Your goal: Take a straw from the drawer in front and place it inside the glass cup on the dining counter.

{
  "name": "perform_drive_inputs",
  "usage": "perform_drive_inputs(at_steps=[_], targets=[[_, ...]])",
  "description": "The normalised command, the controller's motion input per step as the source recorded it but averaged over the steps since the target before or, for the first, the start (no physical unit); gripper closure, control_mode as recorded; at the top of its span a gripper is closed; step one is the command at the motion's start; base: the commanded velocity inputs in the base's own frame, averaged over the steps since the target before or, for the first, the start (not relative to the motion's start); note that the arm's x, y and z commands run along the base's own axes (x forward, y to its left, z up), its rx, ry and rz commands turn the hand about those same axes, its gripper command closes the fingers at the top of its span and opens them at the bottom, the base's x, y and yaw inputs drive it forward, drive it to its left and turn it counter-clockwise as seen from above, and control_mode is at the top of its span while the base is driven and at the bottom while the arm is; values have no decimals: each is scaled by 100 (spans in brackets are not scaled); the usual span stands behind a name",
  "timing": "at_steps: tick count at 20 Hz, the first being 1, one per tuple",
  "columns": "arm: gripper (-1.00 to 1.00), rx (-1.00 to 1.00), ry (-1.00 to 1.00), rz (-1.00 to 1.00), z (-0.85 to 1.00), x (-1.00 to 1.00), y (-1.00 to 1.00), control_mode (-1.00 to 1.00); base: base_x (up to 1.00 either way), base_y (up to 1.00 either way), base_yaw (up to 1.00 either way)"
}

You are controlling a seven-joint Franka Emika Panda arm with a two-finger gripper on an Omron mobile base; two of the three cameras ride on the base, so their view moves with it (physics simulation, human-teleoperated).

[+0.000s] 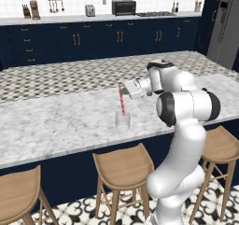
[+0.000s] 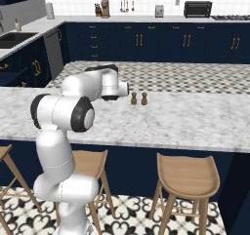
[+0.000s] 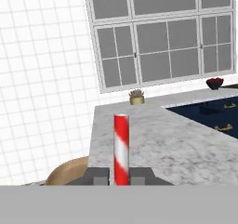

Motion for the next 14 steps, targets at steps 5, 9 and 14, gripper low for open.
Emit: perform_drive_inputs(at_steps=[5, 9, 14], targets=[[100, 1, 0, 13, -23, 28, 3, -100, 0, 0, 0], [100, 0, 0, 13, -21, 18, 17, -100, 0, 0, 0], [100, 0, 0, 12, -26, 18, 19, -100, 0, 0, 0]])
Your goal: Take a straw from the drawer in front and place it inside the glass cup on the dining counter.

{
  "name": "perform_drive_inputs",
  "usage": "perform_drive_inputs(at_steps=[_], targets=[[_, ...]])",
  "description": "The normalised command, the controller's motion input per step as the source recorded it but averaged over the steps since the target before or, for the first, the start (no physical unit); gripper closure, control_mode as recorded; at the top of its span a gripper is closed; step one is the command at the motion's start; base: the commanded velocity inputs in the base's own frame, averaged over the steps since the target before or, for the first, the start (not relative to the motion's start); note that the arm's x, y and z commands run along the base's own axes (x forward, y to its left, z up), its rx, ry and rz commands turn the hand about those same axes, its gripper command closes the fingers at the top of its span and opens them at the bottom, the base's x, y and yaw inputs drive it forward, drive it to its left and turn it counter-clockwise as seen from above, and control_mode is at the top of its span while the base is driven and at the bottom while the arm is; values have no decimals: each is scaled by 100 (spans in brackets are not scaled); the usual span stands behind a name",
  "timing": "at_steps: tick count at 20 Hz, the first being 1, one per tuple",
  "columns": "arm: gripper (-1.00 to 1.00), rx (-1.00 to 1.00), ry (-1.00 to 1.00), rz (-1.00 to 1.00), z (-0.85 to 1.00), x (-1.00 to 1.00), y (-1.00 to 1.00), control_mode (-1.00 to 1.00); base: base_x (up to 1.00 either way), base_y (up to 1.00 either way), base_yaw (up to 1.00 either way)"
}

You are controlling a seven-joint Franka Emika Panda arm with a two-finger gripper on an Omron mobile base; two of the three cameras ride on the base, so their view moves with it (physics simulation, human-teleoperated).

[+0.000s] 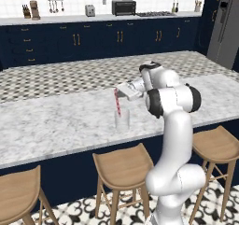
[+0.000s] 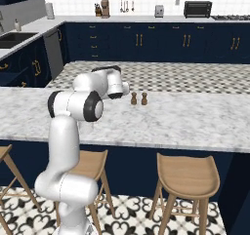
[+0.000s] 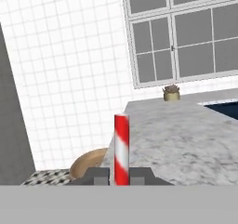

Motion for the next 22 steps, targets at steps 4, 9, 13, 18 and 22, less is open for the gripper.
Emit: perform_drive_inputs(at_steps=[4, 9, 13, 18, 22], targets=[[100, 0, 0, 11, -32, 8, 6, -100, 0, 0, 0], [100, 0, 0, 9, -16, -20, 0, -100, 0, 0, 0], [100, 0, 0, 8, -20, -21, 0, -100, 0, 0, 0], [-100, 0, 0, 7, -33, -6, 0, -100, 0, 0, 0], [-100, 0, -1, 6, -11, 0, 0, -100, 0, 0, 0]])
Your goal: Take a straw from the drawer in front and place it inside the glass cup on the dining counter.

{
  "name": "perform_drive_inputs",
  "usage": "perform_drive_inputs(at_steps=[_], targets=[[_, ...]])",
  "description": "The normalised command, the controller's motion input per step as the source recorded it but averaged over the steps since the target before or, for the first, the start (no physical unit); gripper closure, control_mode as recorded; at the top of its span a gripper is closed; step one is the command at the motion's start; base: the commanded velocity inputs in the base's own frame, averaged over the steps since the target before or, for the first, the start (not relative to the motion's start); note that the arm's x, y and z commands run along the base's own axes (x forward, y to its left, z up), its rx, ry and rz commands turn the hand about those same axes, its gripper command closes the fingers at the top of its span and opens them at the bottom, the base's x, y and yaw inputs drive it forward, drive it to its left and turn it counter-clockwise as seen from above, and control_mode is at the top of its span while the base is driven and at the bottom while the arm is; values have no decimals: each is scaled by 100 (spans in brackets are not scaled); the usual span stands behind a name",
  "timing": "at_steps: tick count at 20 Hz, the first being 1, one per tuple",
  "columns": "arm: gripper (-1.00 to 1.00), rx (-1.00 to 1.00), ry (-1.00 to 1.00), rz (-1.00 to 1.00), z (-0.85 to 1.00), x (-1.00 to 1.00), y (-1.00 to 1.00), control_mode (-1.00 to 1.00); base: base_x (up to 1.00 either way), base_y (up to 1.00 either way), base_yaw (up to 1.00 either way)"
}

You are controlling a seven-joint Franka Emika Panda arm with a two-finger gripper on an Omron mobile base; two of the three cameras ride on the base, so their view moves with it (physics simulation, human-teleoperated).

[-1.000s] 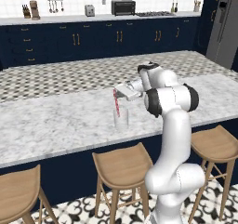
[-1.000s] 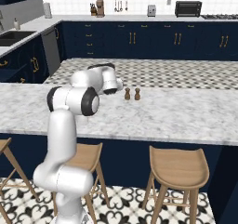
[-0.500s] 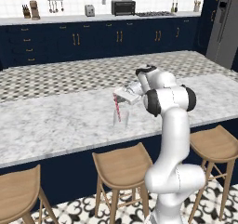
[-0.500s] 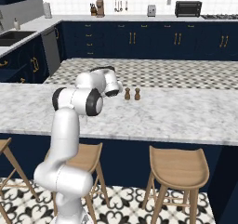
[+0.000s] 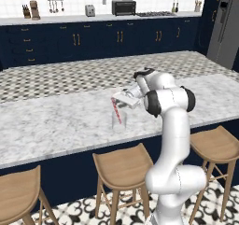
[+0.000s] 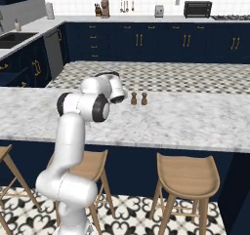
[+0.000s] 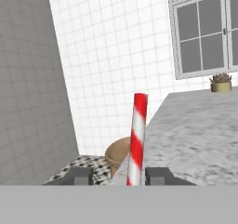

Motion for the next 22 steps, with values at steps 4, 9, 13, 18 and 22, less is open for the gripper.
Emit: perform_drive_inputs(at_steps=[4, 9, 13, 18, 22], targets=[[-100, 0, -11, 5, 2, -9, -8, -100, 0, 0, 0], [-100, 0, -23, 1, 22, -37, -39, -100, 0, 0, 0], [-100, 0, -33, 0, 37, -50, -55, -100, 0, 0, 0], [-100, -1, -65, 0, 47, -89, -32, -100, 0, 0, 0], [-100, -11, -78, 2, 26, -100, -1, -100, 0, 0, 0]])
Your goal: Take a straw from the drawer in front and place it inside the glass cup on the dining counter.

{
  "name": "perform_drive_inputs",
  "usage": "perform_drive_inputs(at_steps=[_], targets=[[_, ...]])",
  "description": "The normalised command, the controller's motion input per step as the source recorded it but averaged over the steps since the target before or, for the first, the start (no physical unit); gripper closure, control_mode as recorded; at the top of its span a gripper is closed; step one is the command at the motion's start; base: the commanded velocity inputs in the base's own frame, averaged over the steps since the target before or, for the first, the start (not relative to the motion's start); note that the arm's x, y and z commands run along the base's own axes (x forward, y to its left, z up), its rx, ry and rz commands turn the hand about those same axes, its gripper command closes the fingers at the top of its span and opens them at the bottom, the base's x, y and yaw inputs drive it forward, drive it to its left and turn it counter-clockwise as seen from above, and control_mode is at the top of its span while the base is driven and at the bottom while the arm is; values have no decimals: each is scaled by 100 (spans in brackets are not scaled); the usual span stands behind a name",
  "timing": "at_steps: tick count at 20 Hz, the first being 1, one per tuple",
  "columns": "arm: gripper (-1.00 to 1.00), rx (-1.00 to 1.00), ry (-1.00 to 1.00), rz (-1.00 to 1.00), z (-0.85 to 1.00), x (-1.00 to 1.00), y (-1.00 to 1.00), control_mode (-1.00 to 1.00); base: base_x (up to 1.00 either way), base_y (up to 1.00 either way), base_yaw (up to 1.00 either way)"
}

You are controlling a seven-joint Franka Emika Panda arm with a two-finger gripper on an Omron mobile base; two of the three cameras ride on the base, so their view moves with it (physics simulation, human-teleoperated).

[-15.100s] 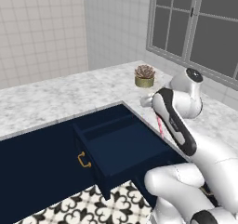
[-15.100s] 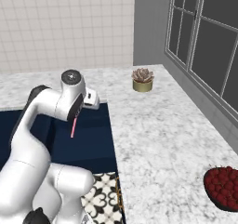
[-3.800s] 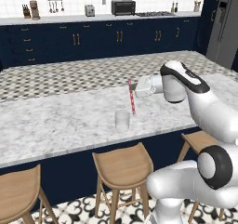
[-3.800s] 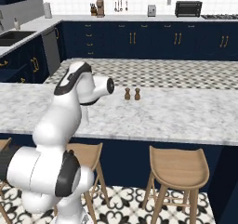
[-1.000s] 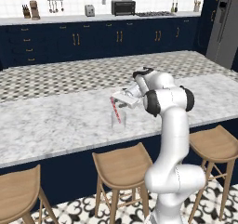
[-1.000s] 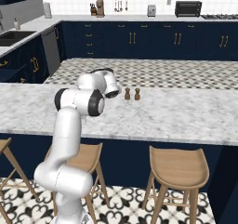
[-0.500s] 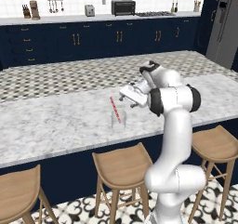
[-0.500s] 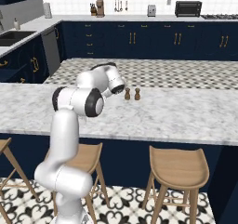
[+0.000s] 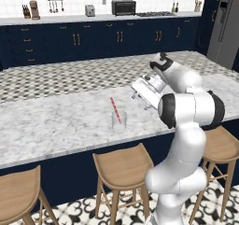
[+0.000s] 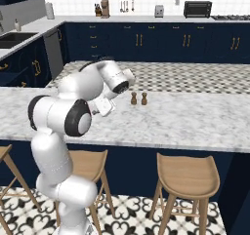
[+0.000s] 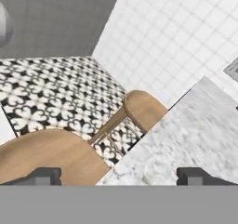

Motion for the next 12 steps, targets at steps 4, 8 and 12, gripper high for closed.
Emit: perform_drive_inputs(at_steps=[4, 8, 12], targets=[[-100, -19, -70, 1, 7, -100, 23, -100, 0, 0, 0], [-100, -27, -49, 10, 0, -89, 54, -100, 0, 0, 0], [-100, -29, -17, 19, 0, -39, 76, -100, 0, 0, 0]])
